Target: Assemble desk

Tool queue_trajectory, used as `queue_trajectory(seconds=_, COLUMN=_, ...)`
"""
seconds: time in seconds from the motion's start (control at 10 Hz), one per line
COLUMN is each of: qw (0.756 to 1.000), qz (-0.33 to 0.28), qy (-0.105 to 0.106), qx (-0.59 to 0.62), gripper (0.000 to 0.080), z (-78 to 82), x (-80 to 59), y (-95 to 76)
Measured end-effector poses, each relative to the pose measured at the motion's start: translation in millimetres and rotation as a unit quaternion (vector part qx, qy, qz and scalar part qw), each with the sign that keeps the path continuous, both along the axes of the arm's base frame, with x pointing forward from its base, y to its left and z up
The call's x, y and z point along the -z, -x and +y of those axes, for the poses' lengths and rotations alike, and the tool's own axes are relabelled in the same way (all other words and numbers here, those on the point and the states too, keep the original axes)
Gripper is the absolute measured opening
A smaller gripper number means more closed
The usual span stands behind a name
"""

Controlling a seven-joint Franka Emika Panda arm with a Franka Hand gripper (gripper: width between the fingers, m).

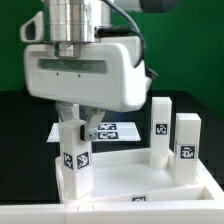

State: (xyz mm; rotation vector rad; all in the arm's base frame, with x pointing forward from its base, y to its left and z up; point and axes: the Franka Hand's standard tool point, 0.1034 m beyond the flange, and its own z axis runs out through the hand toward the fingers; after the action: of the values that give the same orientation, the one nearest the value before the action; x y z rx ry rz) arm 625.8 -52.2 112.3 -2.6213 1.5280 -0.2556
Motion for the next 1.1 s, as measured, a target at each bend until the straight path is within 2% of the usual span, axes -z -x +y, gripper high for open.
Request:
queue_trajectory(seconds=0.3, qw=0.995, qz=0.002, qy=-0.019, qx=0.102, gripper=0.0285, z=-1.2, x=-0.8, y=0.9)
queue_trajectory(seconds=0.4, qw=0.979, qz=0.005, qy=-0.037, qx=0.199, gripper=0.0285, z=0.4, x=-1.0, y=2.8)
queue_trajectory(seconds=0.6, qw=0.921, qz=0.009, qy=-0.084, qx=0.380, gripper=0.0286, z=5.5, x=1.5, y=4.6)
queue_trajectory(seconds=0.7, qw=0.913, qz=0.008, qy=-0.090, qx=0.398, gripper=0.0286, z=6.2, x=1.4, y=4.2)
queue_trajectory(seconds=0.9, qw=0.929, qz=0.009, qy=-0.082, qx=0.361, gripper=0.0296, z=6.9, x=1.8, y=4.4)
queue_trajectory(seconds=1.0, qw=0.951, qz=0.007, qy=-0.069, qx=0.300, gripper=0.0472, z=8.2, x=1.2, y=3.4)
queue_trajectory(seconds=1.1, qw=0.983, qz=0.002, qy=-0.045, qx=0.178, gripper=0.0609, z=8.1, x=0.5, y=2.0)
